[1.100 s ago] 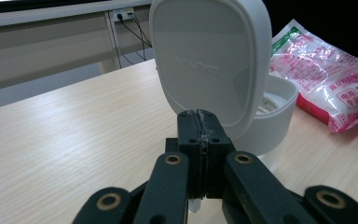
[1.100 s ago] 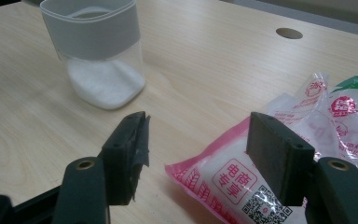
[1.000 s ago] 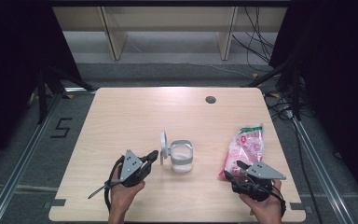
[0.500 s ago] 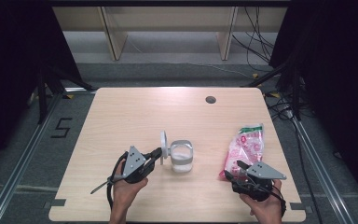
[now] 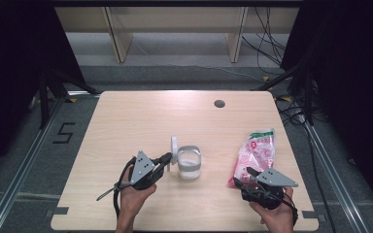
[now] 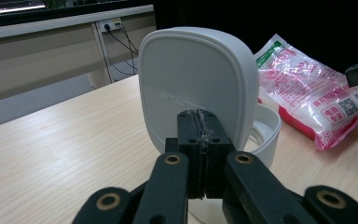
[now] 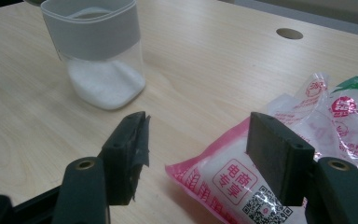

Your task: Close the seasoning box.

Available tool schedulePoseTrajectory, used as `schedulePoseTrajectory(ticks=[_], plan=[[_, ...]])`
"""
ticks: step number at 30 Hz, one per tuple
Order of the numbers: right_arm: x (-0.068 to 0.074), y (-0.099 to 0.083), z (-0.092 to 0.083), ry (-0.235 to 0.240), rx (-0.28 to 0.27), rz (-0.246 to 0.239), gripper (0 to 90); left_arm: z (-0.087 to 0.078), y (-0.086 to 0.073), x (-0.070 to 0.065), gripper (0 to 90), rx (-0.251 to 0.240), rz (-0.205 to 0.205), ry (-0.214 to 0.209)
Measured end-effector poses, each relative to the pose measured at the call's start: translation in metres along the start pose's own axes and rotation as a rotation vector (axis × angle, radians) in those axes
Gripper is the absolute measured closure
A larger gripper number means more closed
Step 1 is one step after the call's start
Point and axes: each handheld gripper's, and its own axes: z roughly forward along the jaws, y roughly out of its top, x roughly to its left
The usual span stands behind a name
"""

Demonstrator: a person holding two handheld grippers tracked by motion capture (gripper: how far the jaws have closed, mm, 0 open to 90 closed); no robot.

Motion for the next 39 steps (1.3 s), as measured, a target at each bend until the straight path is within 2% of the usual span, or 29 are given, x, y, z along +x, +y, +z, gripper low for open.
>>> schedulePoseTrajectory(ticks=[23, 27, 29, 30, 31, 32, 33, 35, 39], plan=[[0.0002, 0.0000, 0.0000, 0.004, -0.001, -0.001, 39.2, 0.0069, 0.0038, -0.0088, 85.6, -0.006, 0.004, -0.020], [0.0003, 0.0000, -0.0003, 0.003, 0.001, 0.001, 39.2, 0.0063, 0.0041, -0.0089, 80.5, -0.017, -0.005, -0.030], [-0.0001, -0.0004, 0.0002, -0.001, 0.001, -0.012, 39.2, 0.0049, 0.0043, -0.0095, 73.6, -0.011, -0.031, -0.034], [0.0001, -0.0004, 0.0000, 0.003, 0.002, -0.009, 39.2, 0.0041, 0.0042, -0.0080, 70.9, -0.012, -0.019, -0.040], [0.0002, -0.0003, 0.0001, 0.003, 0.001, -0.010, 39.2, 0.0043, 0.0034, -0.0078, 69.8, -0.020, -0.026, -0.050], [0.0002, -0.0004, 0.0002, 0.004, 0.001, -0.009, 39.2, 0.0026, 0.0035, -0.0070, 67.5, -0.006, -0.016, -0.052], [0.0002, -0.0005, 0.0003, 0.004, 0.002, -0.010, 39.2, 0.0016, 0.0026, -0.0080, 64.4, -0.008, -0.037, -0.050], [0.0002, -0.0006, 0.0003, 0.005, 0.001, -0.009, 39.2, 0.0008, 0.0009, -0.0078, 60.7, -0.024, -0.046, -0.061], [0.0000, -0.0009, 0.0004, 0.009, 0.002, -0.006, 39.1, -0.0015, -0.0010, -0.0103, 54.3, 0.000, -0.036, -0.059]])
